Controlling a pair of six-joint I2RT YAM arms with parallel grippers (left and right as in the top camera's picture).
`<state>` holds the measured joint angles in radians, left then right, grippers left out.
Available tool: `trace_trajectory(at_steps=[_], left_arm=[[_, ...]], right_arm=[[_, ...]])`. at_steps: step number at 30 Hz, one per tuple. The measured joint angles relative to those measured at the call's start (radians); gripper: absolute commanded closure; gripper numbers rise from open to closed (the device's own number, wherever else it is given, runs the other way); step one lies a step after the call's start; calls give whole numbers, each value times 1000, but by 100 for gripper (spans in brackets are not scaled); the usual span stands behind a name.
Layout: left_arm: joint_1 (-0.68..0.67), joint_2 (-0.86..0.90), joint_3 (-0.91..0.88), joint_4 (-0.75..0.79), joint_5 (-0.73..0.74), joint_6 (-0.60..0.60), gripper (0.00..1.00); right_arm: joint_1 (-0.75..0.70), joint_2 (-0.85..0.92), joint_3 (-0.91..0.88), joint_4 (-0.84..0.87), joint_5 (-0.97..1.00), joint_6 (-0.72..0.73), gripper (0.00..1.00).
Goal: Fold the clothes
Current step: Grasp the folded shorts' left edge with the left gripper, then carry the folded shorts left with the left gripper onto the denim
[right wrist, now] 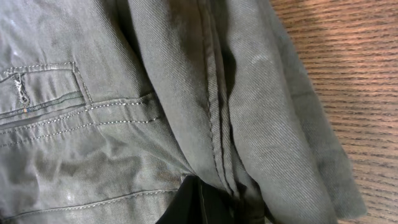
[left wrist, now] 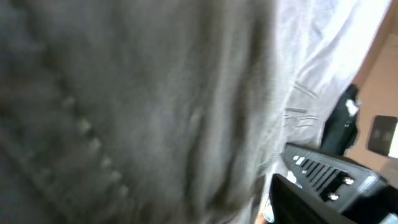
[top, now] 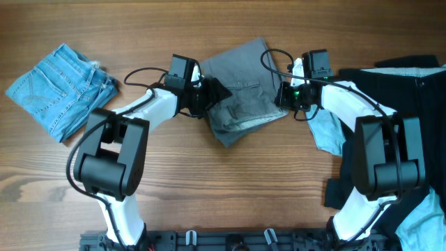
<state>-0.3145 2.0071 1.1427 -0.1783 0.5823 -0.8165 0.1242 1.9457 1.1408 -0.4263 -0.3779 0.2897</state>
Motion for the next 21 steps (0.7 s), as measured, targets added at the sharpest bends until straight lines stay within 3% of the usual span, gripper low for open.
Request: trace_trajectory(at_steps=[4, 5, 6, 7, 11, 14, 18, 21], left_arm=[[-10, 33, 3, 39, -9, 12, 61], [-13, 36, 4, 41, -11, 29, 71], [-22, 39, 8, 36, -21, 56, 89], [-32, 41, 11, 21, -36, 90, 96], [-44, 42, 33, -100, -42, 196, 96], [-20, 16, 45, -273, -16, 254, 96], [140, -100, 125, -573, 19, 341, 96], [290, -264, 277, -546, 48, 360, 96]], right_arm=[[0, 1, 6, -15, 0, 0, 96], [0, 2, 8, -22, 1, 0, 96], [0, 3, 10, -25, 1, 0, 96], [0, 3, 14, -37, 1, 0, 96], [0, -9, 17, -135, -18, -38, 95], [16, -47, -18, -218, -61, -104, 95], [18, -119, -37, -220, -76, -119, 94], [14, -197, -37, -216, -78, -106, 95]])
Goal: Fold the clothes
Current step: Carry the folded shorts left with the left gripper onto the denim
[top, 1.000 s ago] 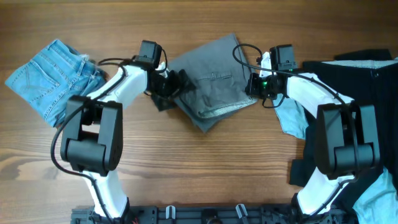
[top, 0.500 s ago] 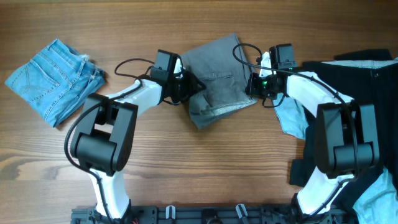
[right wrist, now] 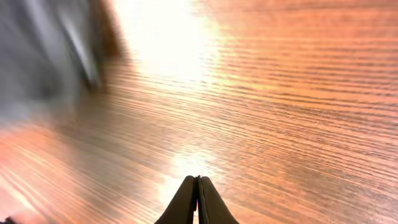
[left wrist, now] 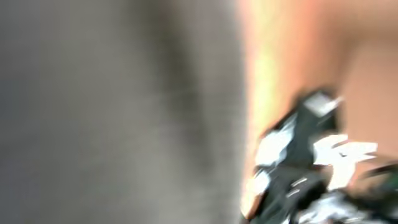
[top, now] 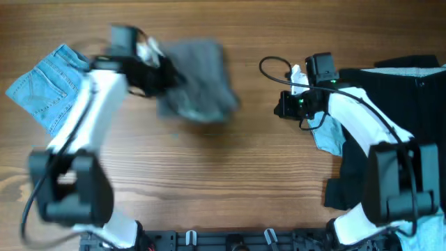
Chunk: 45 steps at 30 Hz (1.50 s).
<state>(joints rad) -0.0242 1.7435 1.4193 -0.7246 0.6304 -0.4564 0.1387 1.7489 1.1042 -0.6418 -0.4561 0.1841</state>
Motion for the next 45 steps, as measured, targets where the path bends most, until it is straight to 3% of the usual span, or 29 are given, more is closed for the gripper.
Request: trace_trajectory(at_steps=[5, 13, 14, 16, 19, 20, 24, 25, 26, 27, 28, 29, 33, 37, 39, 45], left_arm=[[205, -112, 104, 208, 40, 22, 96], [494, 53, 103, 307, 49, 131, 95], [524, 77, 103, 299, 49, 138, 80], [568, 113, 102, 262, 49, 150, 17], [640, 140, 102, 167, 43, 164, 0], [668, 140, 101, 135, 38, 162, 0], [805, 138, 101, 50, 41, 167, 0], [835, 134, 101, 48, 48, 167, 5], [865, 126, 101, 44, 60, 167, 19], [903, 106, 101, 39, 78, 168, 54], [925, 81, 101, 36, 90, 167, 81], [935, 54, 101, 29, 100, 172, 96], [845, -12, 102, 7, 81, 252, 96], [591, 83, 104, 5, -136, 313, 96], [540, 150, 104, -20, -188, 318, 96], [546, 235, 102, -157, -417, 238, 94]], right_arm=[[0, -22, 0, -5, -94, 100, 95], [0, -22, 0, -76, -203, 190, 96], [0, -22, 0, -84, -206, 195, 96], [0, -22, 0, -95, -210, 199, 96], [0, -22, 0, -95, -211, 205, 96], [0, -22, 0, -95, -211, 205, 96], [0, -22, 0, -95, -217, 205, 95], [0, -22, 0, -95, -217, 205, 95], [0, -22, 0, -95, -217, 205, 96], [0, -22, 0, -95, -217, 206, 95], [0, -22, 0, -95, -217, 206, 95], [0, -22, 0, -95, -217, 206, 95], [0, -22, 0, -94, -217, 206, 95], [0, -22, 0, -94, -217, 208, 95], [0, -22, 0, -94, -217, 209, 96], [0, -106, -2, -94, -194, 209, 96]])
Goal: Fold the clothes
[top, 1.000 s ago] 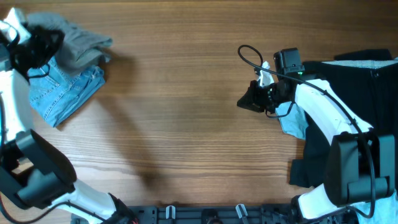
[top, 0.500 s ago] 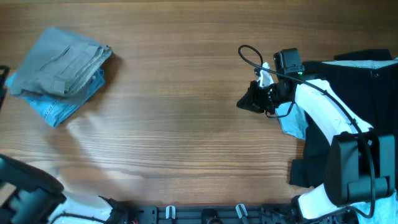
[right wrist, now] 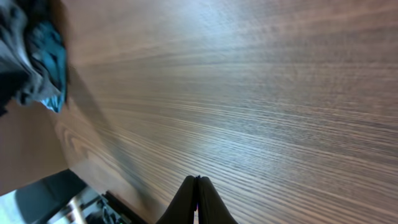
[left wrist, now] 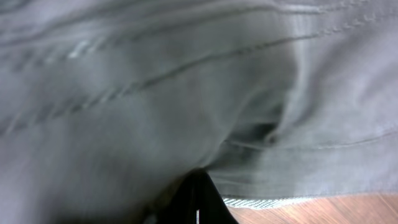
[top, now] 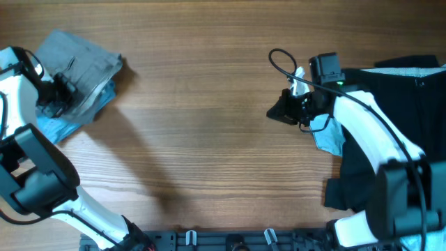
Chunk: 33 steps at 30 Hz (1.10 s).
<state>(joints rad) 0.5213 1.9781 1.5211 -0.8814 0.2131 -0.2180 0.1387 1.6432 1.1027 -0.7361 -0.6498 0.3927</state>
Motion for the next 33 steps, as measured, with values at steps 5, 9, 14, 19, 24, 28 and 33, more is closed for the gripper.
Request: trace_trajectory(at_steps=[5, 9, 14, 19, 24, 28, 33], left_arm=[[82, -39, 164, -145, 60, -2, 70], [57, -229, 314, -249, 203, 98, 32], [-108, -615, 358, -298, 275, 222, 0], [-149, -819, 359, -370, 275, 244, 0], [-149, -920, 359, -372, 275, 244, 0], [-149, -959, 359, -372, 275, 244, 0], [-149, -963, 359, -372, 275, 244, 0]], right_arm=[[0, -319, -1, 2, 35, 0, 96], [0, -597, 10, -1, 109, -26, 95], [0, -905, 92, -23, 174, -134, 0], [0, -985, 93, -44, 184, -148, 0], [0, -985, 94, -165, 188, -75, 0], [0, -985, 94, -250, 258, 141, 0], [5, -991, 93, -145, 464, -35, 0]])
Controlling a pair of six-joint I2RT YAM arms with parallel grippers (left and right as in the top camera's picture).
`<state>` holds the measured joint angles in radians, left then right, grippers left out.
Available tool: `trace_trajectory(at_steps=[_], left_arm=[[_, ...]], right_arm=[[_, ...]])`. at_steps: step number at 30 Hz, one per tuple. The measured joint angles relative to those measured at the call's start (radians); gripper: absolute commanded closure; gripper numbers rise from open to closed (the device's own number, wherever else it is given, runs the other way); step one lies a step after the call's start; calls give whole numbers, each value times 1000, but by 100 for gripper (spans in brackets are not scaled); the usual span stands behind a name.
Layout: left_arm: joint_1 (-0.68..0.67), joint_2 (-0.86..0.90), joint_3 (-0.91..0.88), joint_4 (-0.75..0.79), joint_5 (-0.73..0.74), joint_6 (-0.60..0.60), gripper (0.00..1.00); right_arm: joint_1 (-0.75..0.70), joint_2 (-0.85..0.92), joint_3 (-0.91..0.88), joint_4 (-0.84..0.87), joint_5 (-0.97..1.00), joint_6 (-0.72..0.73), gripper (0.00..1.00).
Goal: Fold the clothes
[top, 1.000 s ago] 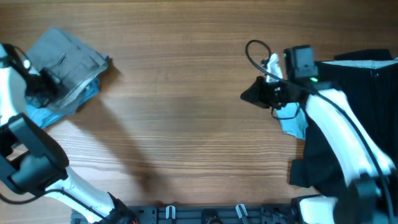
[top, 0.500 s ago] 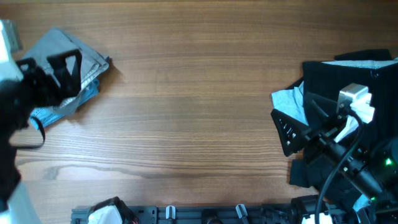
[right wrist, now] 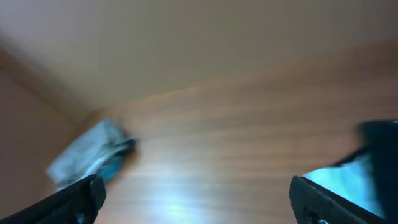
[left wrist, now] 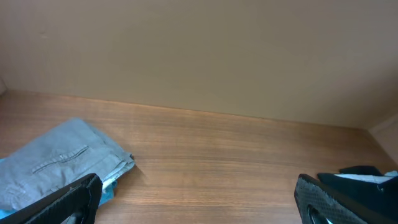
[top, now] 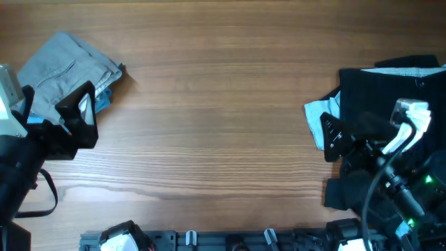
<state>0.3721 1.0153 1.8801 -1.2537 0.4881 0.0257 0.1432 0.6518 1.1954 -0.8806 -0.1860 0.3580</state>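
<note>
The folded grey trousers lie at the far left of the table on top of the folded blue jeans, of which only a blue edge shows. In the left wrist view the grey trousers lie ahead to the left. My left gripper hangs open and empty, pulled back near the stack; its fingers stand wide apart. My right gripper is also open and empty, by the unfolded pile. The right wrist view is blurred, with the stack far off.
A pile of dark clothes covers the right side of the table. A light blue garment sticks out from under its left edge, seen also as a light blue garment beside my right finger. Bare wooden tabletop lies between stack and pile.
My left gripper was shut on the grey trousers over the jeans; it is now open and drawn back, with the trousers left on the jeans. My right gripper, then shut, is open and back by the pile.
Both grippers held the folded grey trousers at the back middle of the table. Then the left alone had them further left while the right was shut and empty. Then the trousers were on the jeans at far left. Now both grippers are open and withdrawn.
</note>
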Motion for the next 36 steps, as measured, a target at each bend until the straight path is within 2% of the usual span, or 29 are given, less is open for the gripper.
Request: trace_trajectory(at_steps=[3, 5, 11, 14, 15, 17, 21, 24, 30, 36], left_arm=[[0, 0, 0, -1, 0, 0, 0], [0, 0, 0, -1, 0, 0, 0], [0, 0, -2, -1, 0, 0, 0], [0, 0, -2, 0, 0, 0, 0], [0, 0, -2, -1, 0, 0, 0], [0, 0, -2, 0, 0, 0, 0], [0, 0, -2, 0, 0, 0, 0], [0, 0, -2, 0, 0, 0, 0], [0, 0, -2, 0, 0, 0, 0], [0, 0, -2, 0, 0, 0, 0]], right_arm=[[-16, -47, -43, 23, 156, -67, 0], [-50, -168, -190, 120, 266, -72, 1], [-51, -497, -645, 156, 306, 206, 0], [-51, -573, -884, 367, 244, 188, 0], [-51, -599, -980, 475, 192, 143, 0], [-51, -624, -1073, 574, 138, 80, 0], [-51, -633, -1095, 679, 83, -163, 0], [-51, -634, -1118, 736, 72, -233, 0], [-51, -636, -1170, 874, 70, -259, 0], [-51, -636, -1178, 875, 70, -259, 0]])
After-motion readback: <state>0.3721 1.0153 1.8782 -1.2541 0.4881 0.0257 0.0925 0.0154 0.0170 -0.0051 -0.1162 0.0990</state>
